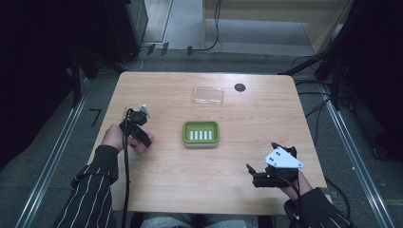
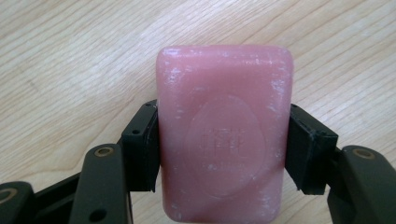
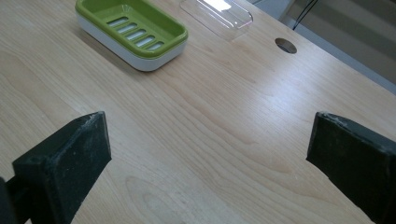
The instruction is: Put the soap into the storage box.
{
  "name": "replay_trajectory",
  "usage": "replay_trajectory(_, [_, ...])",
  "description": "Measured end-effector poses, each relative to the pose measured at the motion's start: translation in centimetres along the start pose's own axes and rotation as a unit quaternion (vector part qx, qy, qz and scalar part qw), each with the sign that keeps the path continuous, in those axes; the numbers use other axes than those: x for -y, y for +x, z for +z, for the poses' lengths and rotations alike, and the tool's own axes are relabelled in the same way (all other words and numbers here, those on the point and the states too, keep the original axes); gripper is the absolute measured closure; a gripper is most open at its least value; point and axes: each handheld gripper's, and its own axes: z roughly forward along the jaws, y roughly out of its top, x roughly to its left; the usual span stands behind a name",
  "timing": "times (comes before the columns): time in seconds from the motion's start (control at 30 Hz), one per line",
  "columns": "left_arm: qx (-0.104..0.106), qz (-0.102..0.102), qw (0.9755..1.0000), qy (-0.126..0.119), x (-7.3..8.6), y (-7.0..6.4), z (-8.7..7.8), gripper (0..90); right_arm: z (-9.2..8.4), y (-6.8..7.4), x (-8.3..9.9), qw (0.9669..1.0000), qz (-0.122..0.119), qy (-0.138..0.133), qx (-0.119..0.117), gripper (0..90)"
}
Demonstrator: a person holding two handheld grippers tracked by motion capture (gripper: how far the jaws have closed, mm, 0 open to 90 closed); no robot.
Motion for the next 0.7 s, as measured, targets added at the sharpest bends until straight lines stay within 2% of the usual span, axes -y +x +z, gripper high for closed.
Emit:
replay_trajectory(0.13, [0.0, 0.008, 1.0, 0.003, -0.4, -0.4, 0.1, 38.7, 0.0, 0.0, 0.0, 1.0, 0.0, 0.0, 0.0, 0.0])
replay_trajectory(0.17, [0.001, 0.018, 0.9998, 0.006, -0.6, -0.6, 0.1, 38.7, 0.0, 0.0, 0.0, 1.0, 0.0, 0.0, 0.0, 0.0])
replay_trajectory(0.5, [0.012, 0.049, 0.9987, 0.004, -1.8, -2.0, 0.1, 38.8, 0.0, 0.0, 0.0, 1.0, 0.001, 0.001, -0.001, 0.0])
replay_trajectory(0.7, [0.01, 0.06, 0.9981, 0.008, -2.3, -2.3, 0.1, 38.8, 0.0, 0.0, 0.0, 1.0, 0.0, 0.001, -0.001, 0.0])
